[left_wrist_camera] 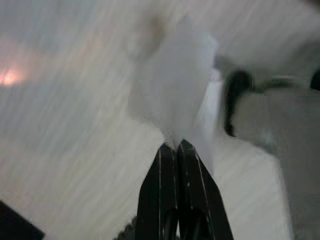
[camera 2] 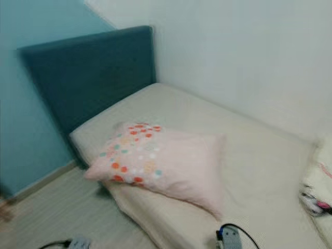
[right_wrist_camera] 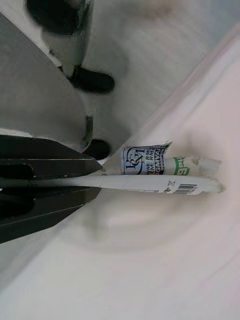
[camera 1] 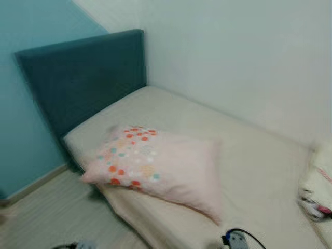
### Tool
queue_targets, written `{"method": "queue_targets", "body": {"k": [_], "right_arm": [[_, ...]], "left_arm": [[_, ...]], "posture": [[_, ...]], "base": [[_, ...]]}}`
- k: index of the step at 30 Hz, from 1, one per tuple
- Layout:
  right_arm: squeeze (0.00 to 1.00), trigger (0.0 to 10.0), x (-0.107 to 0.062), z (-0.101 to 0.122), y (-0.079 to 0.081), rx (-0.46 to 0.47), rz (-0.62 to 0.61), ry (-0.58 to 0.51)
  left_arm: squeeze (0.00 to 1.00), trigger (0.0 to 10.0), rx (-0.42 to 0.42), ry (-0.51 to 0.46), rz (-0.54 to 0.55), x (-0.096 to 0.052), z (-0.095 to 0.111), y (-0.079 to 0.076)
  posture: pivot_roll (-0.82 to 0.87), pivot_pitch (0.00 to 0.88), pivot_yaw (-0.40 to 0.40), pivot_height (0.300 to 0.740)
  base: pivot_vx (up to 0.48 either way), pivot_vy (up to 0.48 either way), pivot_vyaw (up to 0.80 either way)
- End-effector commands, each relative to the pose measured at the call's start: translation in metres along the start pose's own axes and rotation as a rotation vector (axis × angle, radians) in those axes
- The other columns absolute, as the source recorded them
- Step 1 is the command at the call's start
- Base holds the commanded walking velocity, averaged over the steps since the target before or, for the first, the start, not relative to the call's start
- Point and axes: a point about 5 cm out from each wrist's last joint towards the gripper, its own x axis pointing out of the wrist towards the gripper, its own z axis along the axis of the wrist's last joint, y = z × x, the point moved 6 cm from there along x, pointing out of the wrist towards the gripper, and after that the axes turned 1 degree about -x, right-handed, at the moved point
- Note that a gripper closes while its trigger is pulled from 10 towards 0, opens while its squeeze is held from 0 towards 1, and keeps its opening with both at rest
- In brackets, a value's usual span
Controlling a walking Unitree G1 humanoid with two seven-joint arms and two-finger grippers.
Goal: Clean up the room
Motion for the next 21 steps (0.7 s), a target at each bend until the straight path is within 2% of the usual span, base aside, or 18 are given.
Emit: {"method": "queue_targets", "body": {"k": [1,2,4,9,13,15,21], "right_arm": [[0.00,10.0,0.001,0.001,0.006,-0.029,0.017,0.000],[0.00,10.0,0.001,0.001,0.006,-0.029,0.017,0.000],[0.00,10.0,0.001,-0.005,0.011,-0.071,0.031,0.015],[0.00,10.0,0.000,-0.012,0.013,-0.115,0.040,0.032],[0.00,10.0,0.000,-0.014,0.013,-0.140,0.041,0.039],[0.00,10.0,0.000,-0.015,0.013,-0.153,0.042,0.044],[0.00,10.0,0.000,-0.017,0.015,-0.170,0.044,0.051]], "left_arm": [[0.00,10.0,0.074,0.019,-0.007,0.000,-0.006,-0.002],[0.00,10.0,0.074,0.019,-0.007,0.000,-0.006,-0.002],[0.00,10.0,0.149,0.037,-0.023,-0.001,-0.014,-0.008],[0.00,10.0,0.206,0.055,-0.044,-0.002,-0.022,-0.014],[0.00,10.0,0.209,0.061,-0.059,-0.003,-0.024,-0.020],[0.00,10.0,0.186,0.045,-0.077,-0.003,-0.021,-0.027],[0.00,10.0,0.194,0.029,-0.081,-0.003,-0.016,-0.033]], "posture": [[-0.03,0.000,-0.059,0.740],[-0.03,0.000,-0.059,0.740],[-0.03,0.000,-0.058,0.740],[-0.03,0.000,-0.058,0.740],[-0.03,0.000,-0.058,0.740],[-0.03,0.000,-0.057,0.740],[-0.03,0.000,-0.057,0.740]], "base": [[0.000,0.000,0.79],[0.000,0.000,0.79],[0.000,0.000,0.79],[0.000,0.000,0.79],[0.000,0.000,0.79],[0.000,0.000,0.79],[0.000,0.000,0.79]]}}
